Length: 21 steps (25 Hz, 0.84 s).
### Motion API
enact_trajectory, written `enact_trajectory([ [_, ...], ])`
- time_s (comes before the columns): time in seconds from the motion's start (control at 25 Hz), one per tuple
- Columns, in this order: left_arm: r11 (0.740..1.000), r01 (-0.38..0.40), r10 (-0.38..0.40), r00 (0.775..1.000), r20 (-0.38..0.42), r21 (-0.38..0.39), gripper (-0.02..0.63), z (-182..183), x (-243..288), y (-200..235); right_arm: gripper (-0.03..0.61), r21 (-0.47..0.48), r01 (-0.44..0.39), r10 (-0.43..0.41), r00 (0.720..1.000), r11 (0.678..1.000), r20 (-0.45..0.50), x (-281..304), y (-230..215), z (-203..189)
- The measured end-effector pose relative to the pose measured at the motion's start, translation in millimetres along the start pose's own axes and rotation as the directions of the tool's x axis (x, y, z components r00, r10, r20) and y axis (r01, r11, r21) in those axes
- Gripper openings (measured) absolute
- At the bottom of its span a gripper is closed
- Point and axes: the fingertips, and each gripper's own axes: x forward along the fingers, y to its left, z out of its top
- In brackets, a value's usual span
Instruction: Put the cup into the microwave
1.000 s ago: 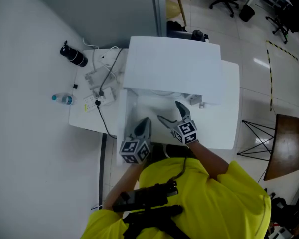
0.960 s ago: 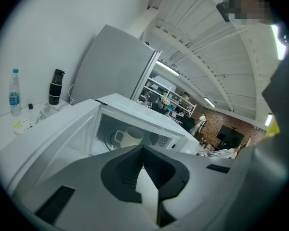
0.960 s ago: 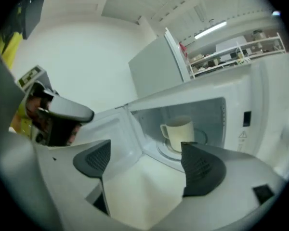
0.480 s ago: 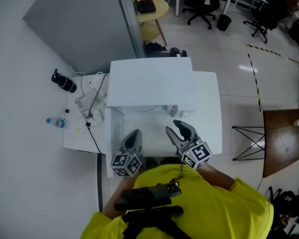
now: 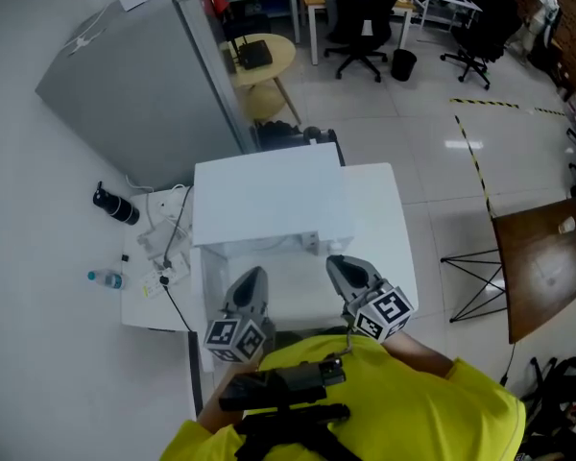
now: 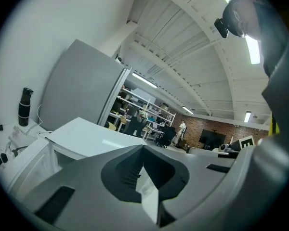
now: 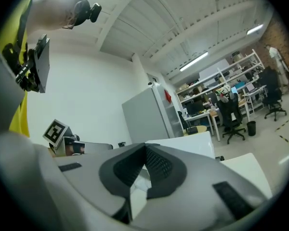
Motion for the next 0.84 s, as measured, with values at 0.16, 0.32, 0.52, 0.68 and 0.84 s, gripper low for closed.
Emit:
enact_trajectory([
  [0.16, 1.000, 0.002, -0.002, 1.000, 0.002, 0.007, 0.006, -1, 3, -4, 0.005, 0.035, 0.006, -0.006, 1.000, 0.999, -0.002, -1, -10, 2],
  [0.32, 1.000, 0.013, -0.013, 1.000, 0.001, 0.008, 0.006, -3, 6, -7, 0.005, 0.033, 0.011, -0.012, 1.000, 0.999, 0.003, -2, -18, 5],
  [0.52, 1.000, 0.004, -0.004, 1.000, -0.001, 0.014, 0.006, -4, 6, -6, 0.005, 0.029, 0.013, -0.013, 1.000, 1.000, 0.008, 0, -20, 7],
  [0.68, 1.000, 0.003, -0.003, 1.000, -0.003, 0.010, 0.006, -4, 7, -5, 0.005, 0.028, 0.007, -0.007, 1.000, 1.000, -0.001, 3, -16, 4],
  [0.84, 1.000, 0.017, -0.017, 1.000, -0.011, 0.010, 0.006, -4, 9, -5, 0.005, 0.026, -0.002, 0.002, 1.000, 1.000, -0.001, 8, -12, 4],
])
